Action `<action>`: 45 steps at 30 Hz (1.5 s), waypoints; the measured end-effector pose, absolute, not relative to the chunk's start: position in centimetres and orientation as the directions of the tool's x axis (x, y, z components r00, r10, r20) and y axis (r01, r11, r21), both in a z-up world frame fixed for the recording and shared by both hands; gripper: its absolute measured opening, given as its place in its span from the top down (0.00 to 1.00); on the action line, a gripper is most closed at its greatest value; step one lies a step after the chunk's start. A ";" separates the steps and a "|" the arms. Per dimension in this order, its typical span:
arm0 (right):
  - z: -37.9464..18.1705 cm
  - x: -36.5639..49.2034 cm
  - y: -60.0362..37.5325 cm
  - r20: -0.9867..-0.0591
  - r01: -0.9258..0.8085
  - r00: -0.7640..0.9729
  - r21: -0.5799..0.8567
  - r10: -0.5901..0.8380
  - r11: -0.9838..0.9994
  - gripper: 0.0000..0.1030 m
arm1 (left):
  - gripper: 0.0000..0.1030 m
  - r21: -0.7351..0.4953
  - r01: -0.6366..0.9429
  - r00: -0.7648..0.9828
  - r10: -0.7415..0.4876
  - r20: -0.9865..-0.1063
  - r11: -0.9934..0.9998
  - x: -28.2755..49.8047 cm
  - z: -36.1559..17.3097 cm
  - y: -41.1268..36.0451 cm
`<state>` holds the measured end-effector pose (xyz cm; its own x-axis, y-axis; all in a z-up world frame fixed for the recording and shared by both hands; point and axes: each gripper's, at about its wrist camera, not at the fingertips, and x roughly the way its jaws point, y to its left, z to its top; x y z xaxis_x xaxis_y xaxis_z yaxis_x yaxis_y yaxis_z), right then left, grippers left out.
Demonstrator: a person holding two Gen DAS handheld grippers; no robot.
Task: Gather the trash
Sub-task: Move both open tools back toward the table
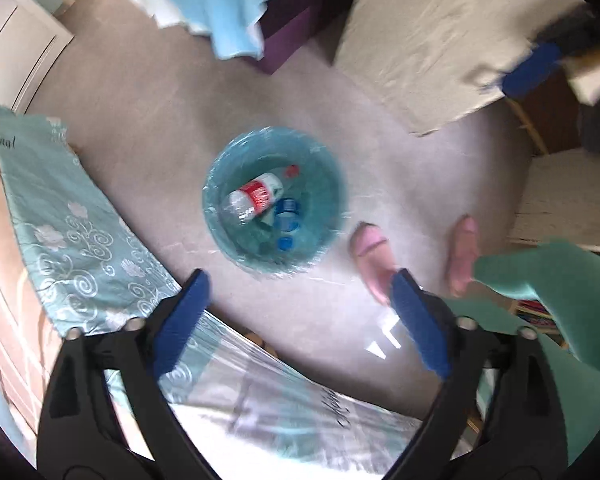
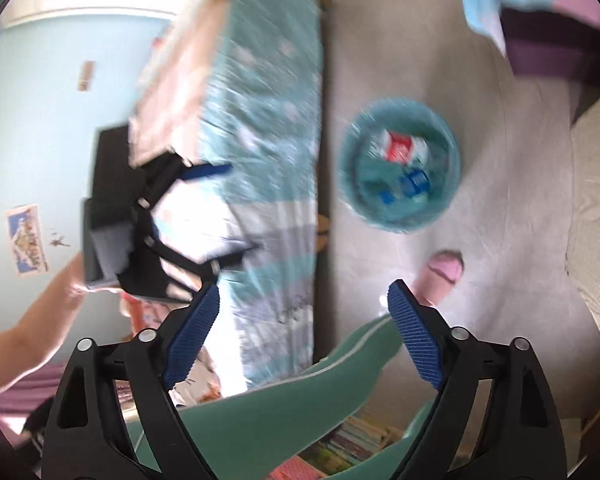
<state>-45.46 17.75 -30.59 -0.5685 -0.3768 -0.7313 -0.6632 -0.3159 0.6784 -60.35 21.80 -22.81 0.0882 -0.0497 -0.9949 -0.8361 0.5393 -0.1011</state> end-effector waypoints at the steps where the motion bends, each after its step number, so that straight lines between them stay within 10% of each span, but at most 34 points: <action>1: -28.3 -44.9 17.5 -0.744 -0.658 -0.574 0.668 -0.344 -0.347 0.15 | 0.07 -0.114 -0.827 0.110 -0.042 -0.993 0.550 -59.8 -20.7 21.5; 16: -4.5 -21.2 6.7 -0.790 -0.825 -0.558 0.498 0.253 -0.267 0.14 | 0.07 -0.042 -0.535 0.299 0.143 -0.944 0.844 -40.5 -0.8 21.5; 33: -1.5 6.2 -7.9 -0.841 -0.921 -0.276 0.370 0.465 0.124 0.14 | 0.07 0.117 -0.062 0.426 0.133 -0.895 0.991 -10.3 4.5 16.2; 45: -1.0 16.1 -6.1 -0.875 -0.998 -0.015 0.046 0.484 0.053 0.14 | 0.07 0.203 0.187 0.412 0.111 -0.904 0.961 1.1 2.8 19.0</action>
